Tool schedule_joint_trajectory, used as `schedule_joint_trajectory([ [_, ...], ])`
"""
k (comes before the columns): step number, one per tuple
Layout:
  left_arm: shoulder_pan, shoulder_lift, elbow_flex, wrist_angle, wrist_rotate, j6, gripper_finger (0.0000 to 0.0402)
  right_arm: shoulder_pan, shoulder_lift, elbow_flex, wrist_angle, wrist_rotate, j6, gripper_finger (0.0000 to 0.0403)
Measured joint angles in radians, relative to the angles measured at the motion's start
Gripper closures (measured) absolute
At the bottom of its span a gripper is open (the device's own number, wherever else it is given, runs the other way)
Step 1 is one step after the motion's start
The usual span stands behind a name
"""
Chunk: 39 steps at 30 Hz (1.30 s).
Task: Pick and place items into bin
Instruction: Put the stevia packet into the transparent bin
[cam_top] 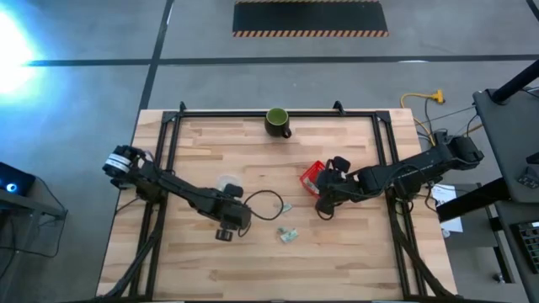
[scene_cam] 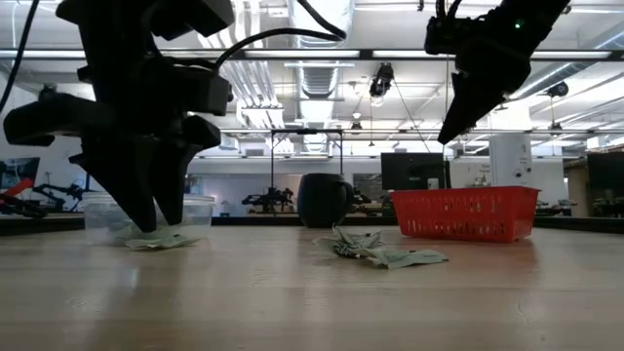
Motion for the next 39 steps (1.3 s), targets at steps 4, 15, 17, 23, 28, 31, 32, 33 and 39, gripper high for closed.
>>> schedule_joint_trajectory([
  [4,0.002,0.000,-0.008,0.000,-0.008,0.033,0.0262,0.000,0.000,0.000,0.006,0.000,-0.002,0.0264],
  [15,0.021,0.000,-0.026,0.002,-0.031,0.036,0.0262,0.000,0.000,0.000,0.019,0.001,-0.002,0.0266],
  [17,0.021,0.000,-0.027,0.009,-0.024,0.049,0.0262,0.000,0.000,0.000,0.019,0.001,-0.002,0.0269],
  [23,0.024,0.000,-0.029,0.029,-0.020,0.060,0.0262,0.000,0.000,0.000,0.023,0.001,-0.002,0.0271],
  [28,0.025,0.001,-0.030,0.040,-0.020,0.060,0.0262,0.000,0.000,0.000,0.026,0.001,-0.002,0.0266],
  [31,0.026,0.026,-0.030,0.066,-0.004,0.061,0.0262,0.000,0.000,0.000,0.028,0.001,-0.002,0.0268],
  [32,0.026,0.038,-0.028,0.064,0.006,0.061,0.0262,0.000,0.000,0.000,0.029,0.001,-0.002,0.0269],
  [33,0.026,0.048,-0.020,0.062,0.013,0.061,0.0262,0.000,0.000,0.000,0.031,0.001,-0.002,0.0271],
  [39,0.026,0.082,0.004,0.071,0.031,0.058,0.0262,0.000,0.000,-0.001,0.037,0.001,-0.002,0.0276],
])
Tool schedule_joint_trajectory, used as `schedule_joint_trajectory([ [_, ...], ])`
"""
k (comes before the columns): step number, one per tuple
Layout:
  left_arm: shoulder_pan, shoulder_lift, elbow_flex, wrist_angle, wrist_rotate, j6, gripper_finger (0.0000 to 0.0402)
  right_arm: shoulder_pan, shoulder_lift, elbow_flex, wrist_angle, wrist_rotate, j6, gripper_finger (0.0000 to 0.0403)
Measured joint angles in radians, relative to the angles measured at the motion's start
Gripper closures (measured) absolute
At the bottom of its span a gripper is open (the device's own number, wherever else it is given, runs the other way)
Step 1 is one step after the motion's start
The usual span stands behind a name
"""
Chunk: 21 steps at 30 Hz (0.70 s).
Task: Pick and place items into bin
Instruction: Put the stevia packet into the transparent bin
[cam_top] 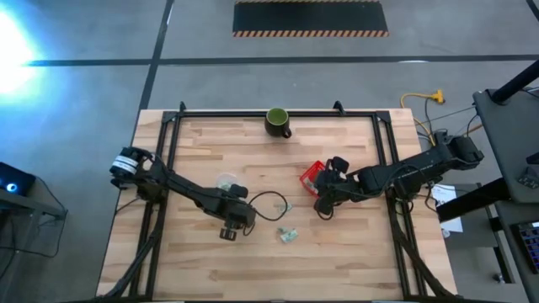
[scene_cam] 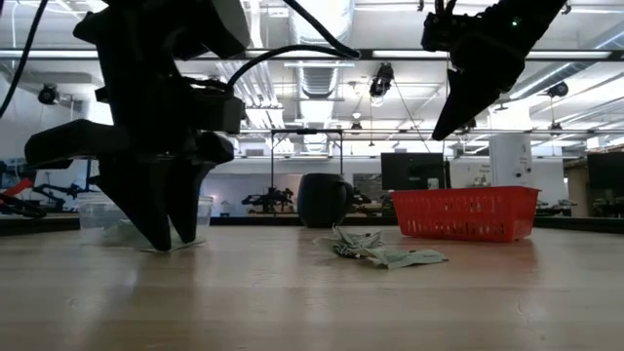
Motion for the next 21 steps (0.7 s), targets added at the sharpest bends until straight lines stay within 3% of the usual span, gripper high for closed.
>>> schedule_joint_trajectory([
  [9,0.000,-0.005,0.043,0.122,0.027,0.002,0.0262,0.000,0.000,0.000,0.007,0.000,0.001,0.0277],
  [17,0.000,-0.020,0.092,0.073,0.026,-0.088,0.0262,0.000,0.000,-0.001,0.007,-0.001,0.000,0.0278],
  [21,0.000,-0.020,0.093,-0.021,0.026,-0.013,0.0262,0.000,0.000,-0.001,0.007,-0.001,-0.002,0.0275],
])
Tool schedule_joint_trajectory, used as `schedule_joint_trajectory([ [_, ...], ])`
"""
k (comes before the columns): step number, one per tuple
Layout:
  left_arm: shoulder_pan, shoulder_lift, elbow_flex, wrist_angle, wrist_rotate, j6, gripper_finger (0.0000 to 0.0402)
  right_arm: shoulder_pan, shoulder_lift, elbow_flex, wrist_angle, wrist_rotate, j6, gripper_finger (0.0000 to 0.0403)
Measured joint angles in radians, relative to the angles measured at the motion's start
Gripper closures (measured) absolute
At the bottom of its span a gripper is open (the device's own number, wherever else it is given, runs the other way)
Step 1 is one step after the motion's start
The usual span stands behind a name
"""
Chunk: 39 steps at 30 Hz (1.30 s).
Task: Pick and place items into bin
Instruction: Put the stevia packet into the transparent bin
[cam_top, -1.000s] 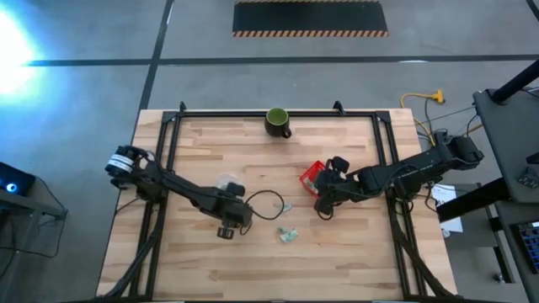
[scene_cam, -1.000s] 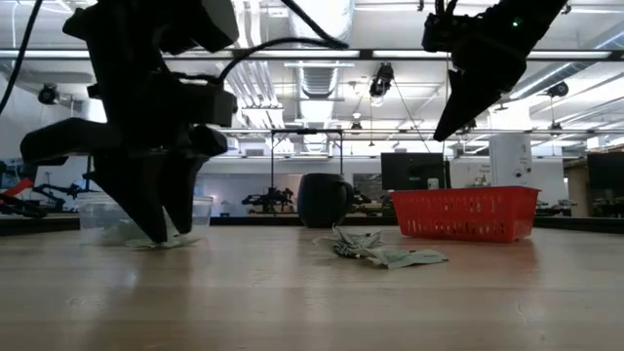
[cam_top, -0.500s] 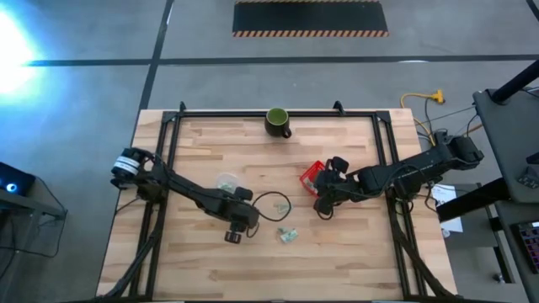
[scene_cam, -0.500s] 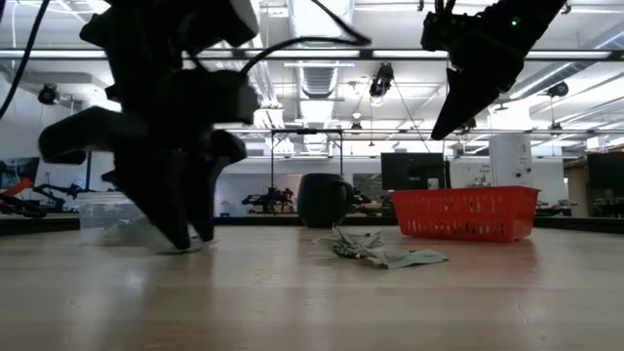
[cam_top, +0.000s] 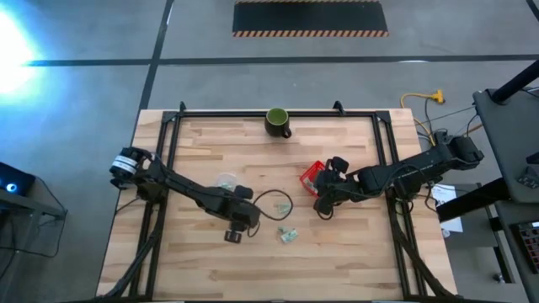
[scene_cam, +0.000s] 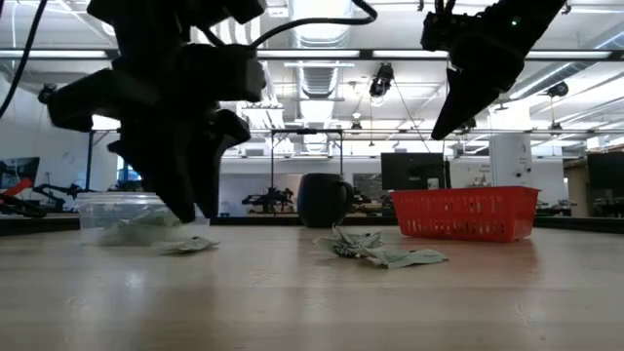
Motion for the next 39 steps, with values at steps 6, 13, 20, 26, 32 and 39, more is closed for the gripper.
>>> schedule_joint_trajectory([
  [6,0.000,0.001,-0.005,-0.060,-0.003,0.137,0.0262,0.000,0.000,0.000,0.000,0.000,-0.003,0.0281],
  [13,-0.001,0.003,-0.033,-0.072,-0.055,0.303,0.0262,0.000,0.000,0.000,0.000,0.000,-0.001,0.0278],
  [20,-0.003,0.003,-0.048,-0.066,-0.082,0.379,0.0262,0.000,0.000,0.000,0.001,0.000,0.001,0.0282],
  [26,-0.005,0.003,-0.063,0.005,-0.082,0.421,0.0262,0.000,0.000,-0.008,0.003,0.000,0.001,0.0287],
  [32,-0.007,0.003,-0.064,0.024,-0.082,0.432,0.0262,0.000,0.000,-0.017,0.005,0.000,0.005,0.0285],
  [39,-0.007,0.003,-0.064,0.104,-0.001,0.424,0.0262,0.000,0.000,-0.032,0.036,0.000,0.005,0.0293],
])
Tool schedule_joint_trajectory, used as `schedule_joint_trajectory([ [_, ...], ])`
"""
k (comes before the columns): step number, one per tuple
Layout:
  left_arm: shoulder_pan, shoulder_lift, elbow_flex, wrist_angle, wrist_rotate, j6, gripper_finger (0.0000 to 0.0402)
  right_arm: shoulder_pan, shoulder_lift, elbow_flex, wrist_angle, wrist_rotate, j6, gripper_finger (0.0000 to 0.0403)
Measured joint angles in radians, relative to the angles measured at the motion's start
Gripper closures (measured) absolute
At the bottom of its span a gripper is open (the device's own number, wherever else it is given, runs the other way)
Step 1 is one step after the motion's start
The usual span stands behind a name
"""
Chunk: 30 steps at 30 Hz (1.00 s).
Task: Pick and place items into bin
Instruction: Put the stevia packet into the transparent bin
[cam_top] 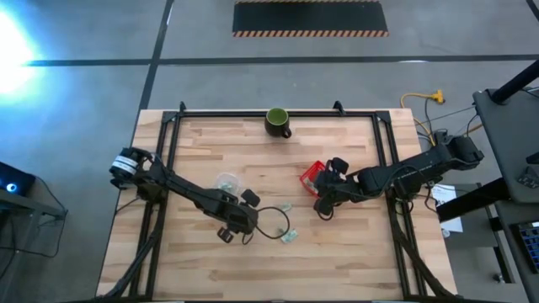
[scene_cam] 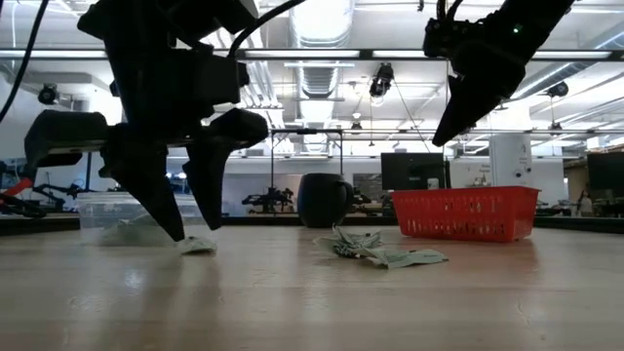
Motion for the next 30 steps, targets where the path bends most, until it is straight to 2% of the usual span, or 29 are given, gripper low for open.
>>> schedule_joint_trajectory([
  [11,0.001,0.000,-0.019,-0.031,0.011,0.004,0.0262,0.000,0.000,-0.003,0.004,0.000,0.003,0.0291],
  [30,0.027,-0.001,-0.051,0.036,0.055,-0.088,0.0263,0.000,0.000,-0.003,0.024,-0.006,0.003,0.0304],
])
